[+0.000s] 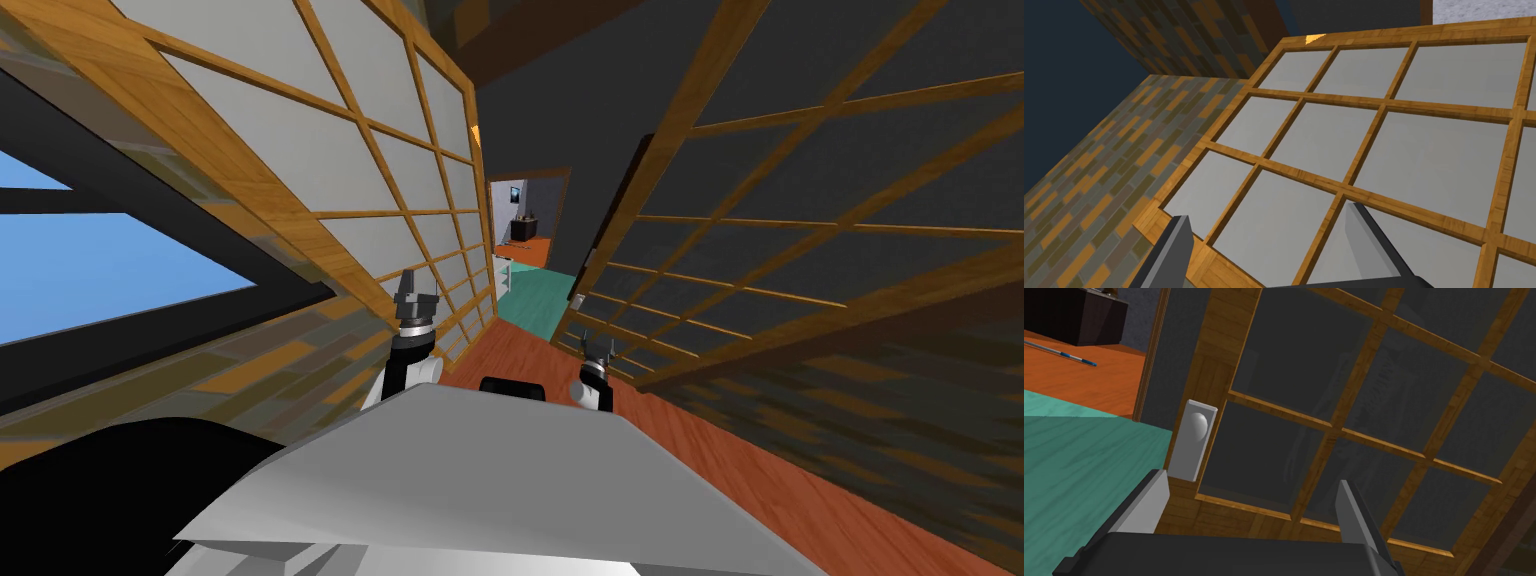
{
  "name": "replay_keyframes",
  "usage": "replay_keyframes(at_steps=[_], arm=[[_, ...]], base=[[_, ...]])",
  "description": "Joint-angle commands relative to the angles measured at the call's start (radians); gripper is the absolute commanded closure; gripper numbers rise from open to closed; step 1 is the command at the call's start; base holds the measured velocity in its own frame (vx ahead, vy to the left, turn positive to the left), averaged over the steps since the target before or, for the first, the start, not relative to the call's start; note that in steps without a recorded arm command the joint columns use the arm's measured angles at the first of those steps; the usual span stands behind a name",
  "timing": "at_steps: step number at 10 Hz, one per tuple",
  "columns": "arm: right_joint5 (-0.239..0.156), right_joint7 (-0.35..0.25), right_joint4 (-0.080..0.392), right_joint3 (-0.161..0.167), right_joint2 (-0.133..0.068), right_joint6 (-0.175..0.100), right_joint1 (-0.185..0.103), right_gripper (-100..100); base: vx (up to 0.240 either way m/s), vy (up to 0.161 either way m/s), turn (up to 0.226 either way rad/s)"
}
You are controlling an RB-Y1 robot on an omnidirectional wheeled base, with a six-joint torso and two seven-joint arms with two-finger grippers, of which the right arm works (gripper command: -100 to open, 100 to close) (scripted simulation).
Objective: Pull the door open
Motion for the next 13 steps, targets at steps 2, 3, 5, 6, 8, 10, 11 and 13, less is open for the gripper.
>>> replay_keyframes(at_steps=[2, 3, 5, 6, 8, 10, 11, 13], arm=[[-0.044, -0.062, 0.081, 0.003, -0.003, -0.024, -0.025, -100], [-0.056, -0.079, 0.104, 0.005, -0.003, -0.031, -0.032, -100], [-0.078, -0.111, 0.146, 0.007, -0.005, -0.044, -0.044, -100], [-0.088, -0.126, 0.165, 0.008, -0.006, -0.05, -0.05, -100], [-0.107, -0.155, 0.203, 0.01, -0.007, -0.062, -0.061, -100], [-0.126, -0.182, 0.239, 0.012, -0.009, -0.073, -0.071, -100], [-0.134, -0.194, 0.254, 0.012, -0.009, -0.078, -0.075, -100], [-0.15, -0.217, 0.284, 0.014, -0.01, -0.087, -0.084, -100]], base=[[0.108, -0.064, 0.207], [0.131, -0.075, 0.209], [0.1, -0.058, 0.149], [0.077, -0.046, 0.102], [0.072, -0.046, 0.134], [0.057, -0.06, 0.122], [0.066, -0.051, 0.107], [0.067, -0.047, 0.102]])
